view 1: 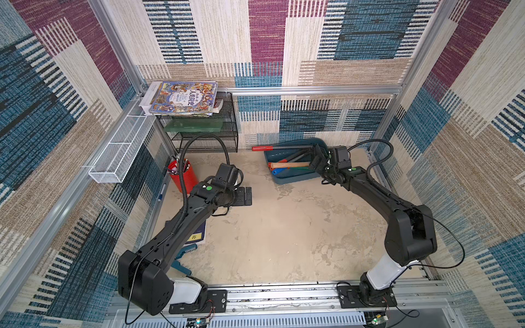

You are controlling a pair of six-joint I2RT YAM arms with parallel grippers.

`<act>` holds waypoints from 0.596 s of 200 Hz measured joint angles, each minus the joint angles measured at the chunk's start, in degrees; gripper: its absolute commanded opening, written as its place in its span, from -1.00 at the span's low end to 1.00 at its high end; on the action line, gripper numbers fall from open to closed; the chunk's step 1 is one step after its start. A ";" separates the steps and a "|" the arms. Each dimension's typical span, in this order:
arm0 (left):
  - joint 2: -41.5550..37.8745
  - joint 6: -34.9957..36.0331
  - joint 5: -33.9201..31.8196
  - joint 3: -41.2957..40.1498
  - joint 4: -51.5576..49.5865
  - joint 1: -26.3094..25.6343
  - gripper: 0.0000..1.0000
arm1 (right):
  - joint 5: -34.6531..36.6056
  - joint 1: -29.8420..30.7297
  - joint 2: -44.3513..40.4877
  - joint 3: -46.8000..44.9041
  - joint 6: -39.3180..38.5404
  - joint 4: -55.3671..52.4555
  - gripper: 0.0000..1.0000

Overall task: Put the small hoe into the storage box
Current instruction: Reset both arms

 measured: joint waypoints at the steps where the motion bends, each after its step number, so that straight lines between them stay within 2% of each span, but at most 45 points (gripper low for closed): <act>1: -0.07 0.00 -0.04 -0.11 0.11 0.02 1.00 | 0.11 0.02 -0.15 -0.20 -0.13 0.02 0.91; 56: -4.13 2.80 -5.60 -7.41 7.54 0.09 1.00 | 5.07 -0.13 -8.26 -8.94 -4.09 1.57 0.91; 119: -5.38 10.80 -11.76 -13.79 15.54 0.20 1.00 | 9.18 0.70 -16.26 -19.74 -9.55 7.43 0.91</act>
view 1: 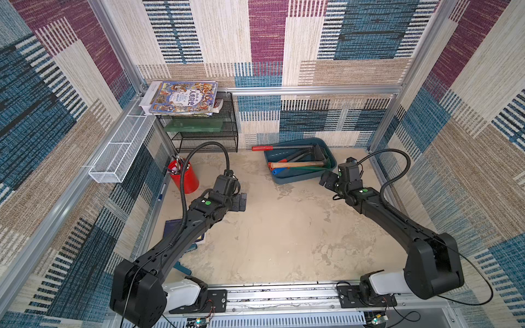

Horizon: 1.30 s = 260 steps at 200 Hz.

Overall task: Put the small hoe into the storage box
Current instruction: Reset both arms

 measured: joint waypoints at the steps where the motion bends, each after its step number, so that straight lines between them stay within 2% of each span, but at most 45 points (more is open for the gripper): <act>1: -0.02 0.26 -0.13 -0.13 0.22 0.02 1.00 | 0.07 0.00 -0.11 -0.09 -0.07 0.02 0.91; 43: 0.92 4.57 -4.13 -1.88 4.35 1.84 1.00 | 2.73 0.59 -5.46 -5.49 -5.07 4.85 0.91; 89: 5.03 7.69 -4.46 -4.13 7.98 6.56 1.00 | 5.73 1.01 -8.28 -10.91 -11.10 9.20 0.92; 154: 9.31 11.28 -0.92 -8.31 18.49 14.45 1.00 | 9.81 0.68 -8.50 -16.81 -15.98 15.63 0.91; 208: 9.35 13.73 1.75 -14.01 27.54 16.59 1.00 | 12.13 -2.78 -6.84 -21.84 -19.30 24.20 0.91; 260: 8.46 14.67 4.55 -18.38 35.26 19.67 1.00 | 9.14 -6.91 -6.69 -27.08 -23.41 33.55 0.91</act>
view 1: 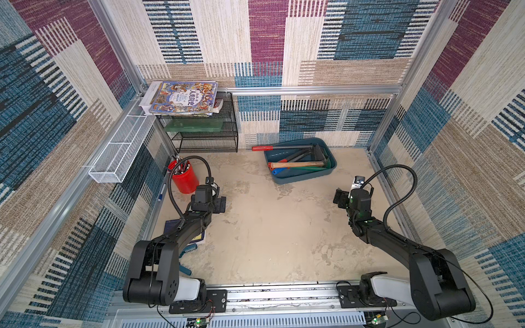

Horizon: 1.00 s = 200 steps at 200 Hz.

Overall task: Put the small hoe into the storage box
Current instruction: Reset both arms

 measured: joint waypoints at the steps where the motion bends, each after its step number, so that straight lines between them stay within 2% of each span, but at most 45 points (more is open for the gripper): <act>1: 0.07 0.00 0.26 -0.09 0.17 0.09 1.00 | -0.07 -0.09 0.04 -0.09 -0.15 0.28 0.91; 53: 1.60 -0.24 3.82 -2.27 5.29 2.38 1.00 | -6.03 -4.87 2.43 -2.47 -2.49 9.03 0.91; 91: 1.44 -0.55 6.29 -3.80 9.14 3.32 1.00 | -8.83 -6.23 3.91 -4.13 -3.30 13.84 0.91; 149: 0.26 -1.90 7.87 -8.28 17.05 4.63 1.00 | -9.01 -6.29 3.61 -10.01 -4.37 23.80 0.91; 200: 4.63 -1.88 9.49 -10.88 25.05 4.87 1.00 | -8.96 -6.43 3.48 -13.92 -4.76 33.64 0.91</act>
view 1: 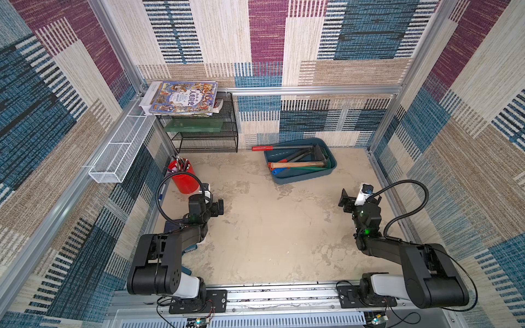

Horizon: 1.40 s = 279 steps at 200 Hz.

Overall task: Put the small hoe into the storage box
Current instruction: Reset both arms

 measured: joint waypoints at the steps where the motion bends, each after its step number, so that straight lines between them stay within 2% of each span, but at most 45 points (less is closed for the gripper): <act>1: 0.02 0.00 0.02 -0.02 0.07 0.00 1.00 | 0.00 0.00 0.02 -0.11 -0.02 0.26 0.91; 57: 1.53 -0.52 0.26 1.55 1.86 1.31 1.00 | 0.07 -0.07 6.95 -2.73 -0.07 9.73 0.91; 92: 1.68 -1.11 0.31 1.68 1.86 1.53 1.00 | 0.66 -0.85 8.87 2.51 0.81 7.82 0.91; 279: 1.86 -1.51 0.31 1.90 1.84 1.70 1.00 | 1.46 -0.98 9.18 2.73 1.22 5.79 0.91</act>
